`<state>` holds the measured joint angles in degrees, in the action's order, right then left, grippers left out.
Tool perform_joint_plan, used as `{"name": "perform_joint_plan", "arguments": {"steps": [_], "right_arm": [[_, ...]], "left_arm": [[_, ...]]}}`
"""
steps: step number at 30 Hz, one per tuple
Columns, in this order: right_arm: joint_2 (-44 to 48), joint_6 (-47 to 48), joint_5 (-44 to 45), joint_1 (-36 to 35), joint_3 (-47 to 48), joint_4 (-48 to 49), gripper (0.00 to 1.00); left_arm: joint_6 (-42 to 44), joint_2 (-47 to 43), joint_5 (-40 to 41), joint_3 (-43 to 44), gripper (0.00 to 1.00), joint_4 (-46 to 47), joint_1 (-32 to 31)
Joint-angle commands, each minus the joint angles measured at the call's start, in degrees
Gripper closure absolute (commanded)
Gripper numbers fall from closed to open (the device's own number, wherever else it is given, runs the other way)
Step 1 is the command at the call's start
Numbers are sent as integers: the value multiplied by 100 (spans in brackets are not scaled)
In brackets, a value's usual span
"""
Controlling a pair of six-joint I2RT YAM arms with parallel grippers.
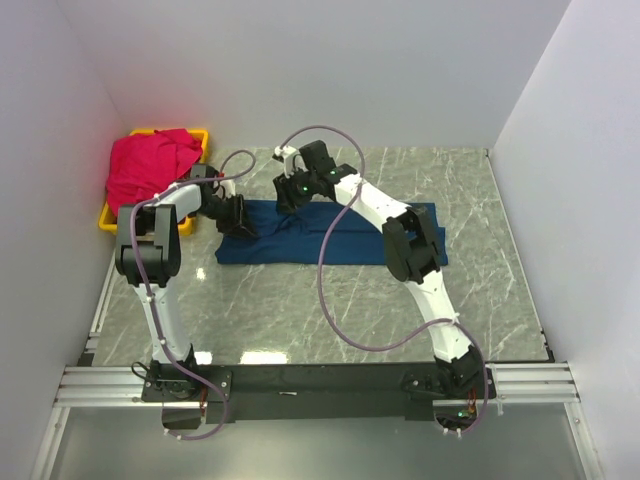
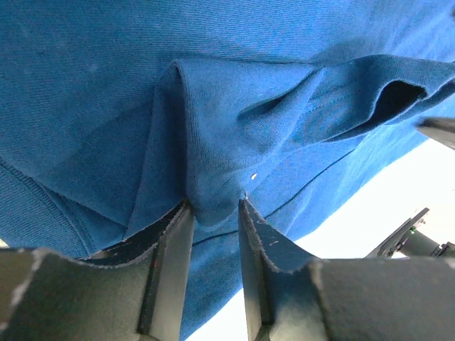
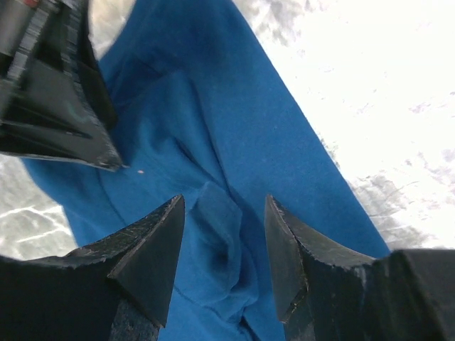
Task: Fold and stack the t-shirts
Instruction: Fold the tshirt
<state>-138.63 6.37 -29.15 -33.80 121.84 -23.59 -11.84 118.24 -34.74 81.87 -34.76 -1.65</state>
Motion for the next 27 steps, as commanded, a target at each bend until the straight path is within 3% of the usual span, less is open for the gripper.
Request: {"name": "perform_joint_plan", "arguments": {"steps": [1, 6, 10, 15, 19, 27], "right_arm": [[-138, 119, 58, -74, 305, -92, 44], [-323, 145, 32, -91, 604, -312, 50], [-113, 145, -73, -74, 323, -163, 77], [125, 224, -56, -22, 217, -224, 100], [423, 93, -82, 110, -20, -5, 100], [705, -57, -223, 234, -450, 443, 100]], "left_arm": [[-56, -2, -191, 84, 64, 75, -20], [-56, 6, -217, 101, 67, 84, -20], [-38, -20, -208, 189, 76, 40, -11], [50, -134, -130, 514, 86, -83, 7], [59, -99, -94, 822, 93, -197, 51], [94, 182, -138, 1471, 96, -408, 147]]}}
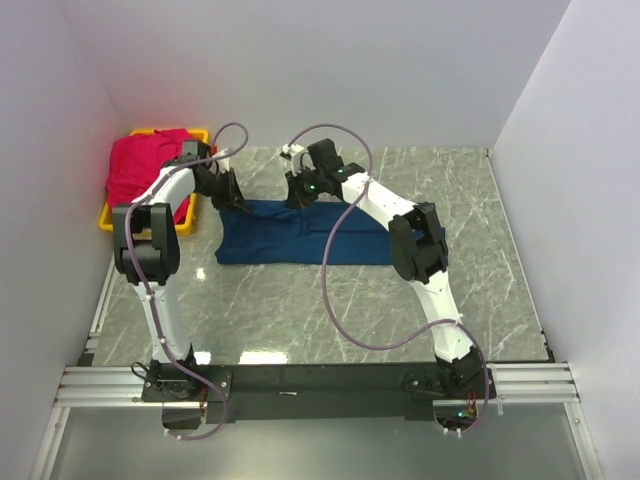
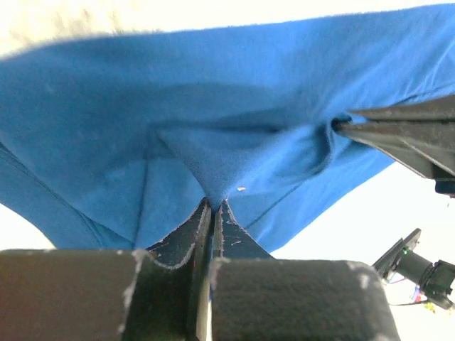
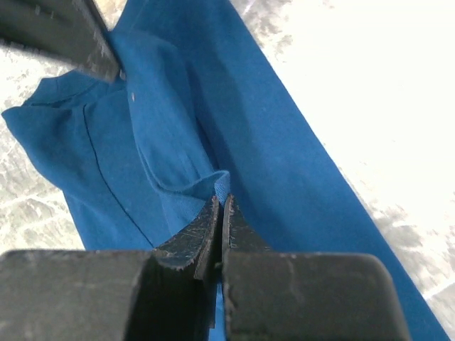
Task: Fold and stack the t-shirts
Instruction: Fold the tshirt
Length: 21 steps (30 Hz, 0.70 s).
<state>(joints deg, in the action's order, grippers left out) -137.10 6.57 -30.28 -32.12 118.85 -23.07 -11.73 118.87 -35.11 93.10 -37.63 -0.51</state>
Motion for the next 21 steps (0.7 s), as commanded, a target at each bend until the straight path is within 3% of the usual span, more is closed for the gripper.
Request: {"name": "perform_joint_plan", "arguments": {"steps": [1, 9, 15, 21], "right_arm": [[570, -77, -118, 65, -204, 434, 100], [562, -471, 189, 153, -345, 637, 100], [526, -613, 312, 145, -441, 575, 100], [684, -552, 225, 162, -757, 742, 100]], "left_arm": [[91, 145, -101, 393, 96, -139, 156], [294, 619, -162, 1148, 90, -518, 333], [267, 655, -355, 1114, 87, -369, 333], [302, 445, -628, 737, 93, -307, 324]]}}
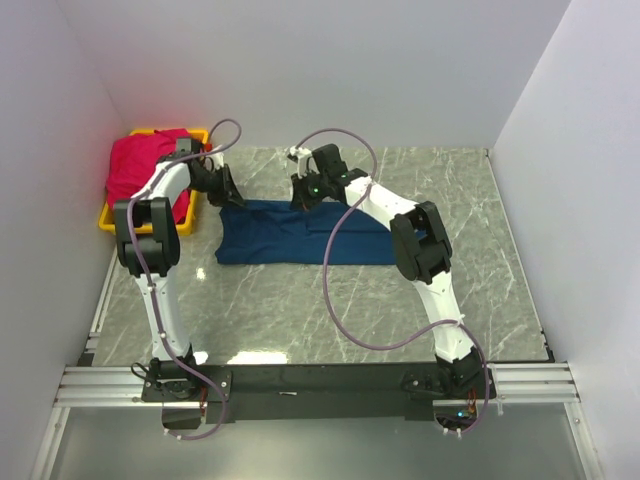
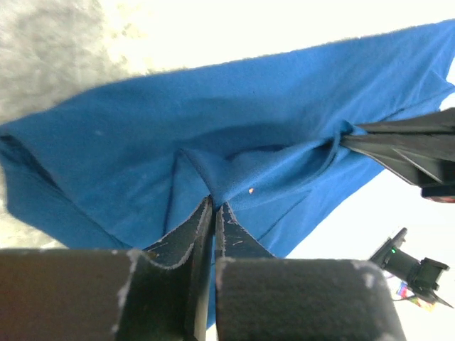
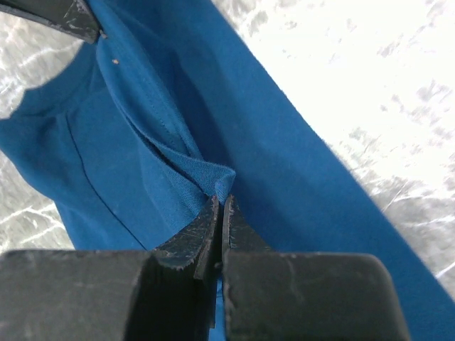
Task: Fold and stack the t-shirts
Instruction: Fold the tshirt
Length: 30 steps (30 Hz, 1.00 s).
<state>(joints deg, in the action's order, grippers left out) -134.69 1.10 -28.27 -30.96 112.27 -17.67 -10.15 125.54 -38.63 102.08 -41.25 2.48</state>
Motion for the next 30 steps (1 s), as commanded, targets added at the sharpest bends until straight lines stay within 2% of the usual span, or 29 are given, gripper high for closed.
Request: {"name": "perform_joint_plan", "arguments": {"steps": [1, 5, 9, 16, 21, 25, 30], "right_arm": [[479, 4, 6, 46, -143, 229, 100], [663, 48, 137, 90, -511, 526, 100], [1014, -101, 234, 187, -1083, 1177, 100], [1253, -488, -230, 362, -1612, 1987, 97], [1033, -164, -872, 380, -1146, 1285, 90], [1033, 302, -1548, 398, -1014, 854, 89], [1050, 1233, -1761, 354, -944, 98, 89]], "left_arm": [[154, -266, -294, -232, 95, 56, 24], [145, -512, -408, -698, 99, 47, 24], [66, -775, -487, -1198, 99, 161, 24], [22, -750, -496, -1138, 99, 144, 33], [145, -644, -435, -901, 99, -49, 24], [338, -653, -303, -918, 99, -198, 33], [497, -636, -154, -918, 99, -409, 60]]}}
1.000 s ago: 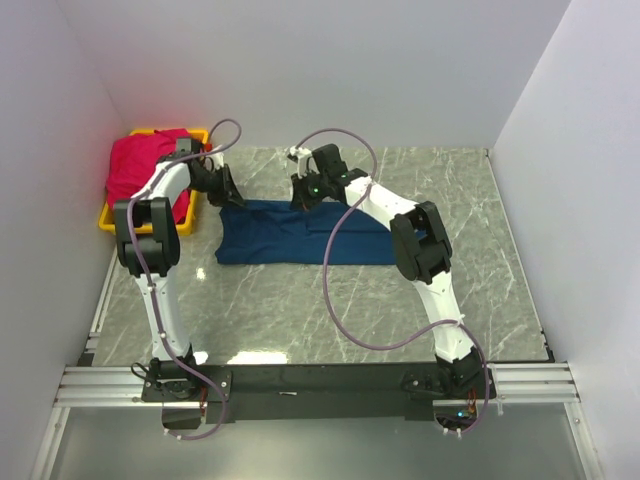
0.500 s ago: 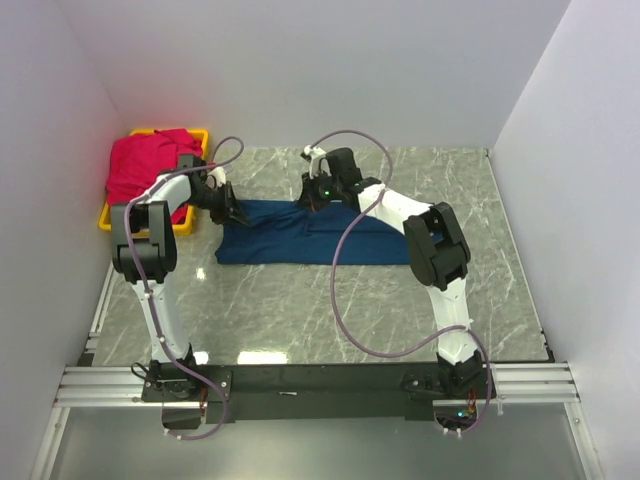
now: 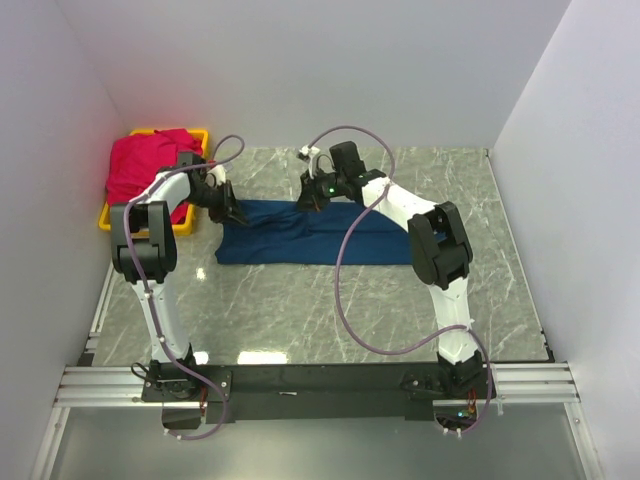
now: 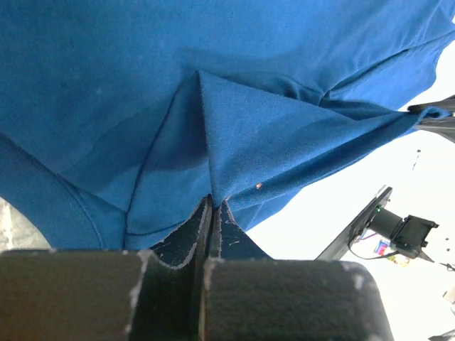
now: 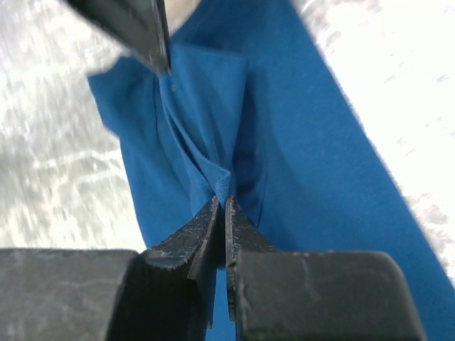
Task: Fold and stack the t-shirts
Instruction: Fold the tshirt
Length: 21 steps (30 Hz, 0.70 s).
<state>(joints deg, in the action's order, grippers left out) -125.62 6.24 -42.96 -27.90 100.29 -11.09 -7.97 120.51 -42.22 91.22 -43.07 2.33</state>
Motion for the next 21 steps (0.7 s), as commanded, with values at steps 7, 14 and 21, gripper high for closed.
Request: {"name": "perform_joint_plan", "arguments": {"steps": [7, 14, 21], "right_arm": [[108, 1564, 340, -84, 193, -1150, 81], [56, 2617, 613, -304, 394, -2168, 88], [99, 2260, 815, -286, 684, -2556, 82]], "left_arm": [[401, -107, 354, 45, 98, -334, 136], [647, -176, 451, -87, 88, -500, 163], [1069, -510, 609, -148, 60, -598, 171]]}}
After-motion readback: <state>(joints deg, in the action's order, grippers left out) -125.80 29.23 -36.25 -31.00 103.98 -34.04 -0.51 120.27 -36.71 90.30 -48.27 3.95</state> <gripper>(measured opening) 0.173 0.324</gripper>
